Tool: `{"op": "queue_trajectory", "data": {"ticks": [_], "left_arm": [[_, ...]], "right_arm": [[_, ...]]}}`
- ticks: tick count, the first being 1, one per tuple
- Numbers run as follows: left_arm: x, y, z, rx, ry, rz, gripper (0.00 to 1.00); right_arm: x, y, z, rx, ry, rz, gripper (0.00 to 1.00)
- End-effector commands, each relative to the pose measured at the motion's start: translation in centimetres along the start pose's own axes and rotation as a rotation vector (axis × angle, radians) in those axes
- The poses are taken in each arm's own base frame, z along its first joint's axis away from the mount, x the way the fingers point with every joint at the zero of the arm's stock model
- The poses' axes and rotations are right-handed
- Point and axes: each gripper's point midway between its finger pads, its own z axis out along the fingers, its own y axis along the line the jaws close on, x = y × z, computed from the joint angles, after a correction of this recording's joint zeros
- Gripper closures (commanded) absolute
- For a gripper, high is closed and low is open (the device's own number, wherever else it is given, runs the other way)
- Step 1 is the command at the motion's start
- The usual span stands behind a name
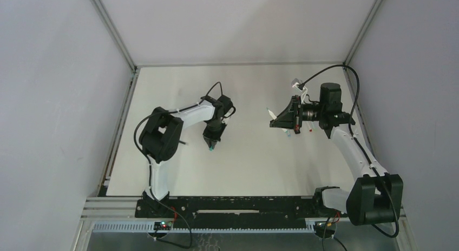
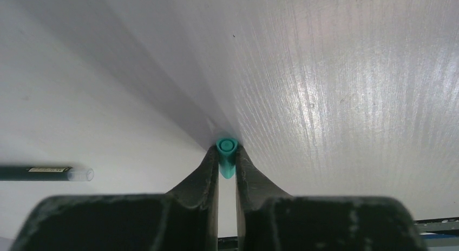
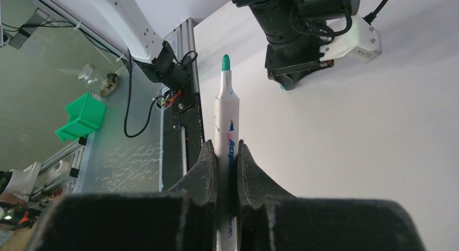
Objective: Insert the pens into the pen caps
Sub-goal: Insert the pen cap onto the pen.
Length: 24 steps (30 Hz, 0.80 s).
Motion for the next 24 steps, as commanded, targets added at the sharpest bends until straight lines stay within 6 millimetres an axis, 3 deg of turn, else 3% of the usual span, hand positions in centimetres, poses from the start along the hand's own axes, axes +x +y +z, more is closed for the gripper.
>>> {"op": "queue_trajectory", "data": {"ticks": [1,5,10,11,18,24], "left_arm": [[0.4,1.1,1.7,-0.038,-0.003,0.002,1.0],[-2.6,0.5,-2.2,0.009,-0.246,-0.061,1.0],[-4.9,-2.5,-8.8,0.238,-0.585,-0.109,1.0],[-5.7,-3.2,-10.9,0.297,-0.678,-0.107,1.0],[-5.8,-8.3,-21.8,0.753,-1.117,-0.151,1.0],[-4.8,-10.8,-29.5,1.051,-1.373,-0.213,1.0]], "right_arm": [[-1.6,1.6,-0.4,-0.02,-0.015,-0.101,1.0],[-1.4,2.0,-0.4,-0.037,-0.012,-0.138,1.0],[-0.3,2.9,0.1,-0.089,0.013,-0.249,1.0],[0.1,3.2,0.4,-0.102,0.021,-0.275,1.0],[2.9,5.4,1.5,-0.214,0.067,-0.422,1.0],[3.1,3.5,2.7,-0.117,0.108,-0.348,1.0]]}}
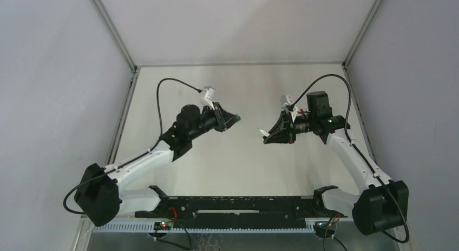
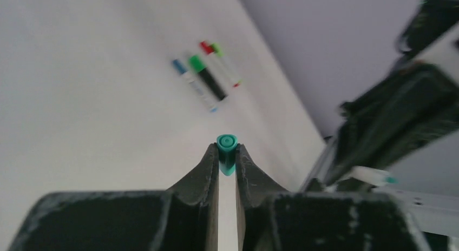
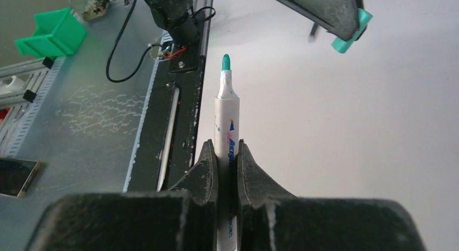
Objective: Insert the pens into the pen caps
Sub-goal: Insert the pen cap onto the pen.
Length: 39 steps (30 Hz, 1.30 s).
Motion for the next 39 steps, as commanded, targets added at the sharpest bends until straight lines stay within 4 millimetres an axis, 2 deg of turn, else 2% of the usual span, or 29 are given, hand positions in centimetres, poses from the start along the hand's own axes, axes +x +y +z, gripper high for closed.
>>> {"op": "queue_trajectory", "data": {"ticks": [1,3,5,7,11,17,39], "left_arm": [[-5.5,-7.6,-1.0,0.318,-0.276,-0.127,1.0],[-6.5,-9.4,-1.4,0.408,-0.327,-0.151,1.0],[-7.0,-9.9,-1.3,0.438,-0.346,-0.205,1.0],[-7.3,-9.9,-0.9,0.433,-0.353,-0.263,1.0],[-6.6,-9.4,0.4,0.372,-0.325,-0.356,1.0],[-5.3,-9.3,1.6,0.33,-0.287,-0.377,1.0],[-4.1,-10.5,2.8,0.327,-0.239,-0.384,1.0]], "right_arm": [[-0.7,-1.1,0.4,0.055,0.011,-0.022,1.0],[-0.8,-1.2,0.6,0.055,0.008,0.019,1.0],[-0.9,-1.9,0.8,0.103,0.008,0.059,1.0],[-0.9,-3.1,0.7,0.171,0.007,0.078,1.0],[-1.0,-4.4,0.5,0.255,0.005,0.124,1.0],[-1.1,-4.7,0.5,0.267,-0.01,0.144,1.0],[-1.2,-5.2,0.6,0.301,-0.027,0.179,1.0]]}}
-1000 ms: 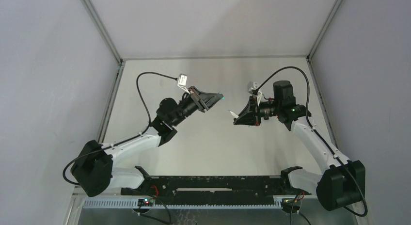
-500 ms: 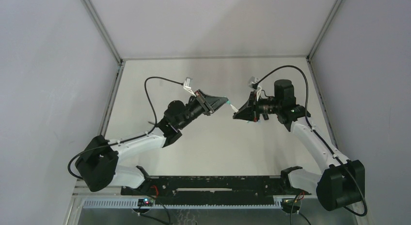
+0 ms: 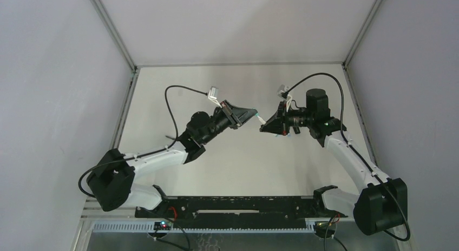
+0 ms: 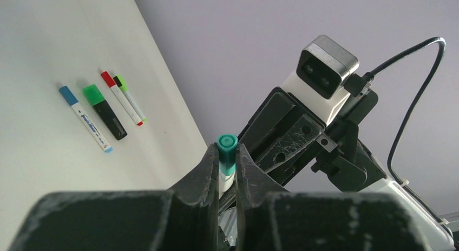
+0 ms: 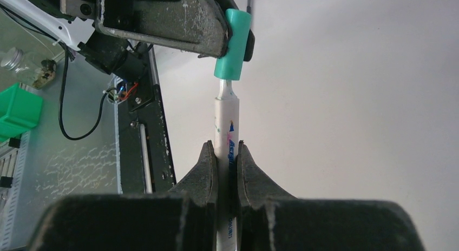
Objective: Insert the pens into the pen caps
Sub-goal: Insert the pen cap onto the pen.
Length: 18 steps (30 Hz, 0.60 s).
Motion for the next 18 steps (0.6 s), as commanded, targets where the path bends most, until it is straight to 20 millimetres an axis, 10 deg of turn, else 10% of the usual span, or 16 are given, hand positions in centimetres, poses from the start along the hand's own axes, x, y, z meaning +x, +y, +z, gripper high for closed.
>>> {"op": "queue_trajectory", "data": {"ticks": [1,18], "left_arm": [[-0.7,-2.8,1.1,0.059,-0.016,-0.016,1.0],[3.9,-3.4,1.9,0.049,0.082,0.043,1.0]], "right_arm": [[-0.7,0.0,0.1,0.011,-0.025,-0.017,1.0],[-2.0,0.1,0.2,0.014,-0.096,0.057,1.0]]}}
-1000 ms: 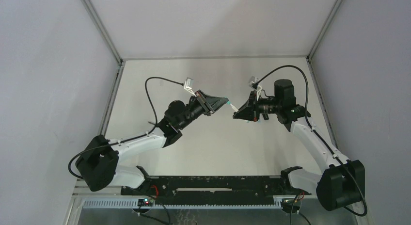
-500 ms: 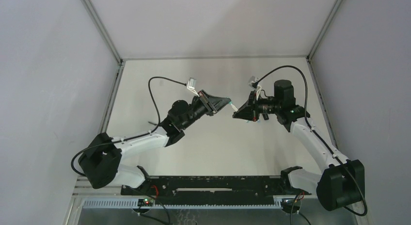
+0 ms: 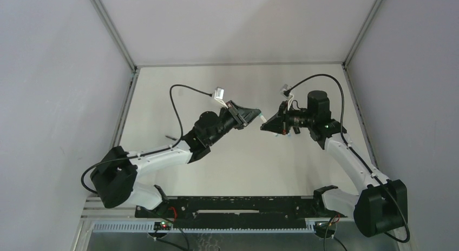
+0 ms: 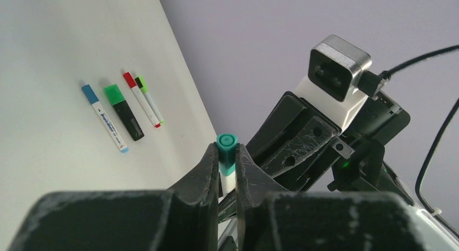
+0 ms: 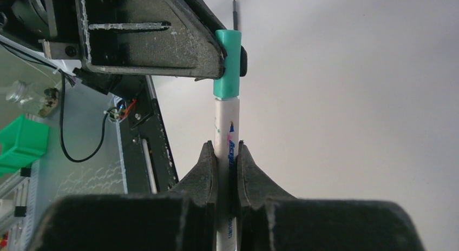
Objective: Insert the pens into the pen caps
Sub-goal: Insert the pen cap onto the pen.
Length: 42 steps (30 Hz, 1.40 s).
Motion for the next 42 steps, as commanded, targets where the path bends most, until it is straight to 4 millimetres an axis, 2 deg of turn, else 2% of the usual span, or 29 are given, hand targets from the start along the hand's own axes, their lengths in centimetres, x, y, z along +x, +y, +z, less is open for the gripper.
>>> {"op": "queue_trajectory", "data": {"ticks": [1,5,10,16,22,27,31,34,36,39,42], "left_arm": [[2.8,-4.8,0.0,0.187,0.097,0.046,1.0],[3.3,-6.0,-0.9,0.291,0.106,0.109,0.93],[3.4,-6.5,-1.9,0.349,0.1,0.135,0.75],[2.3,-6.6,-2.6,0.34,0.052,0.157,0.58],[2.3,-5.5,-4.0,0.311,0.048,0.209,0.41],[2.9,-3.0,-5.7,0.25,0.071,0.298,0.36],[2.0,-1.7,-7.4,0.208,0.029,0.39,0.29],[-0.1,-3.2,-8.7,0.23,-0.048,0.478,0.16],[-2.2,-4.2,-9.2,0.229,-0.126,0.497,0.02],[-4.2,-6.2,-9.9,0.281,-0.187,0.483,0.0],[-5.0,-8.0,-9.8,0.367,-0.162,0.436,0.0]], "right_arm": [[-2.3,1.5,0.0,-0.09,-0.085,-0.007,1.0],[-3.2,2.0,-1.1,-0.148,-0.128,0.05,1.0],[-3.2,2.9,-1.5,-0.196,-0.124,0.015,1.0],[-3.0,3.5,-1.7,-0.225,-0.114,-0.023,1.0],[-3.0,3.8,-2.0,-0.241,-0.114,-0.041,1.0],[-2.8,4.5,-2.2,-0.286,-0.102,-0.062,1.0],[-2.2,5.4,-2.6,-0.346,-0.078,-0.093,1.0],[-1.7,5.8,-2.7,-0.382,-0.05,-0.117,1.0],[-1.5,6.1,-2.8,-0.404,-0.041,-0.155,1.0],[-1.2,6.6,-2.9,-0.432,-0.029,-0.157,1.0],[-1.1,6.6,-3.0,-0.433,-0.029,-0.163,1.0]]}}
